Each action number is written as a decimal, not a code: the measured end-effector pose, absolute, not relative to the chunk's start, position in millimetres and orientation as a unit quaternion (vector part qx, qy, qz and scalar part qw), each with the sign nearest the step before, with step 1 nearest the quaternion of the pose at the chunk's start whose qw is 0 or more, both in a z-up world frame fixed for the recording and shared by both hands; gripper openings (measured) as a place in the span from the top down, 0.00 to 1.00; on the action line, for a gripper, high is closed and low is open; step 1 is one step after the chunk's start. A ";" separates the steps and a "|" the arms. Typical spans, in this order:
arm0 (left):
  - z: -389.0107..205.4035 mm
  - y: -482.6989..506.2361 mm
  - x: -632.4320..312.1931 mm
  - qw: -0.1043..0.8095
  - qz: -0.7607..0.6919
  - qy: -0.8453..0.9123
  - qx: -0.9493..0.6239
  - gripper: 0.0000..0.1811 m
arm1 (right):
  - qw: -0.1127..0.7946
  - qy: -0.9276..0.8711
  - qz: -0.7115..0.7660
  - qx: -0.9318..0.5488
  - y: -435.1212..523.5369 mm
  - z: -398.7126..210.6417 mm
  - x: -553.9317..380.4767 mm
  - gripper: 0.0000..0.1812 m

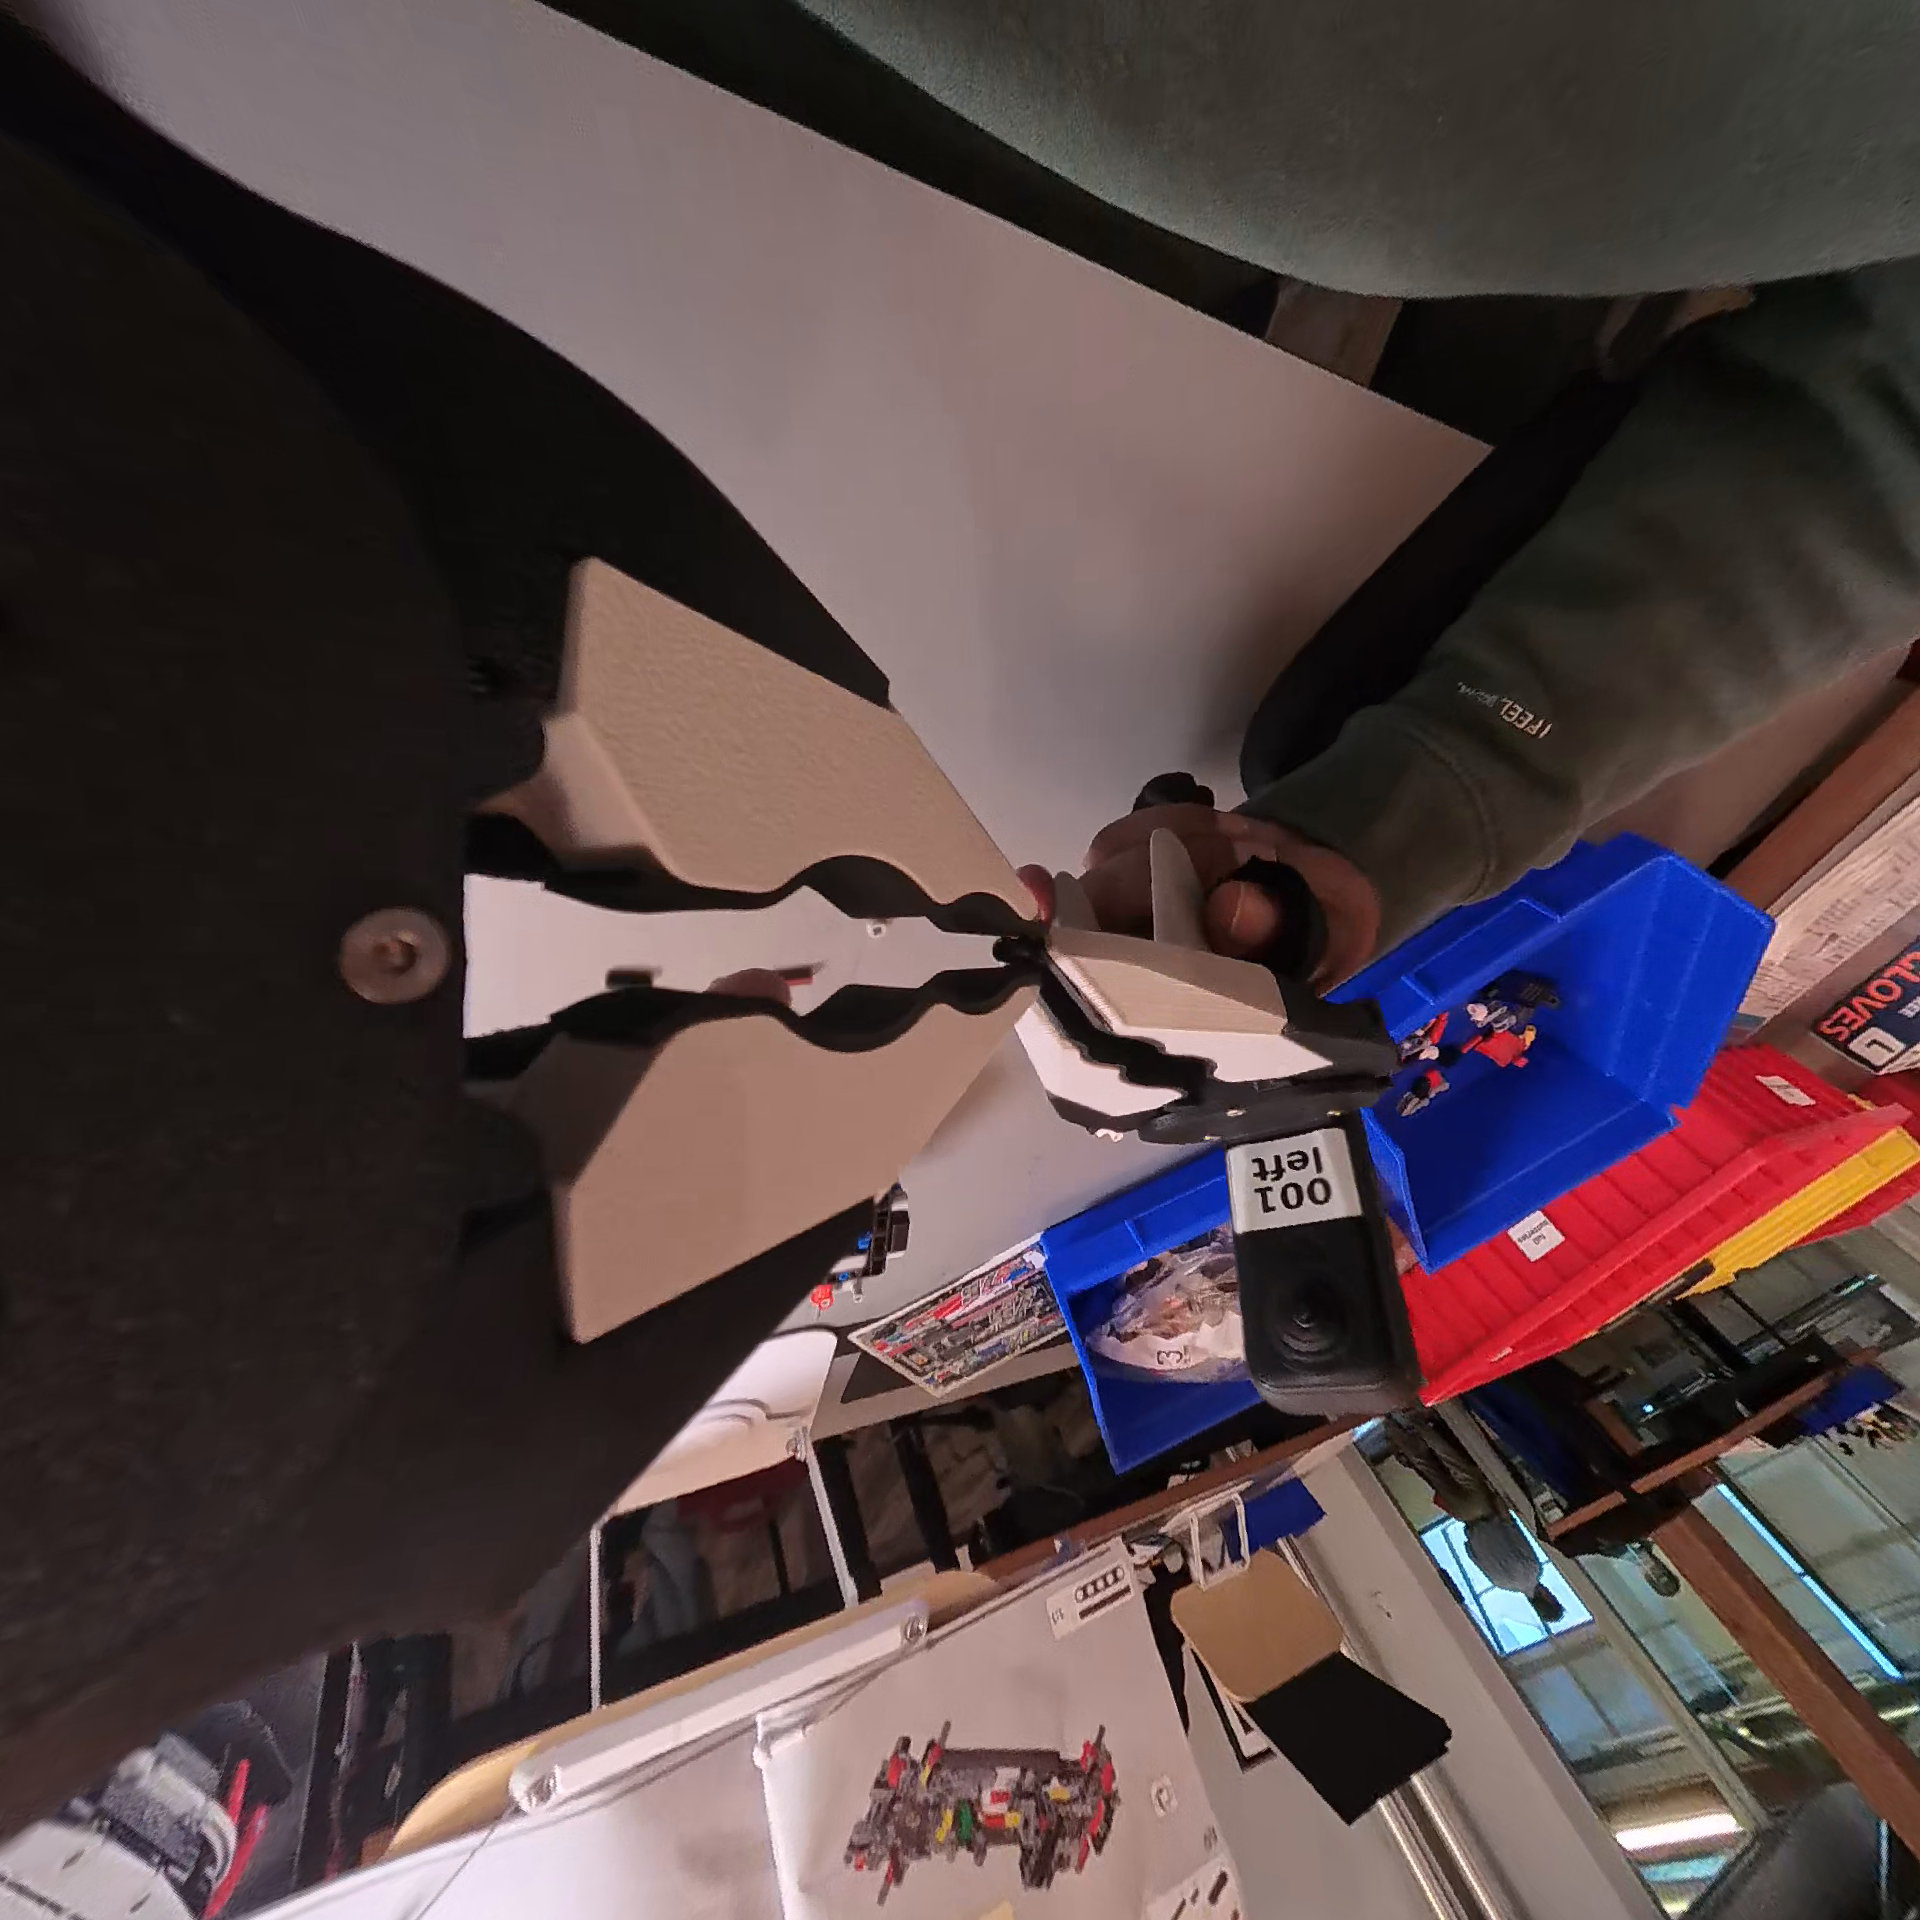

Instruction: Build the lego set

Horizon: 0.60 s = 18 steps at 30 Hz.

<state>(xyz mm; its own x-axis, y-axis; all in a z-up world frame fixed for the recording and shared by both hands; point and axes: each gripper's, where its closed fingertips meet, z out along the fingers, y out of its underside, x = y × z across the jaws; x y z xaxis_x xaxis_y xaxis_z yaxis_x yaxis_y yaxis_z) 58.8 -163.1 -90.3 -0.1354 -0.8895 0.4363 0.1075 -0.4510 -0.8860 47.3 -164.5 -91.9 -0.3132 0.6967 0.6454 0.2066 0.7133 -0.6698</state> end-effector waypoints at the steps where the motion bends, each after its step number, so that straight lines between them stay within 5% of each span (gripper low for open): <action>1: -90.0 -163.3 58.7 0.374 -0.664 0.361 -0.537 0.99 | 0.511 -0.775 0.235 -0.289 -164.6 -91.8 47.3 0.99; 6: -96.1 -154.4 58.9 0.387 -0.642 0.355 -0.558 0.98 | 0.488 -0.777 0.227 -0.327 -155.5 -98.1 48.6 0.99; 11: -152.7 -109.2 38.6 0.459 -0.374 0.436 -0.677 0.89 | 0.346 -0.801 0.198 -0.447 -115.0 -151.7 61.2 0.99; 18: -223.7 -94.3 40.7 0.372 -0.236 0.536 -0.720 0.89 | 0.166 -0.841 0.125 -0.499 -94.3 -214.4 62.3 1.00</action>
<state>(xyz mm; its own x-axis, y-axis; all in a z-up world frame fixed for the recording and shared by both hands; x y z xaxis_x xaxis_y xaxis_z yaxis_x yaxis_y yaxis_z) 40.7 -94.3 -223.7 0.3148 -0.9474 -0.0583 -0.5958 -0.1495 -0.7891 62.3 -94.3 -214.4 -0.4476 0.8808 0.1547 0.7973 0.4714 -0.3770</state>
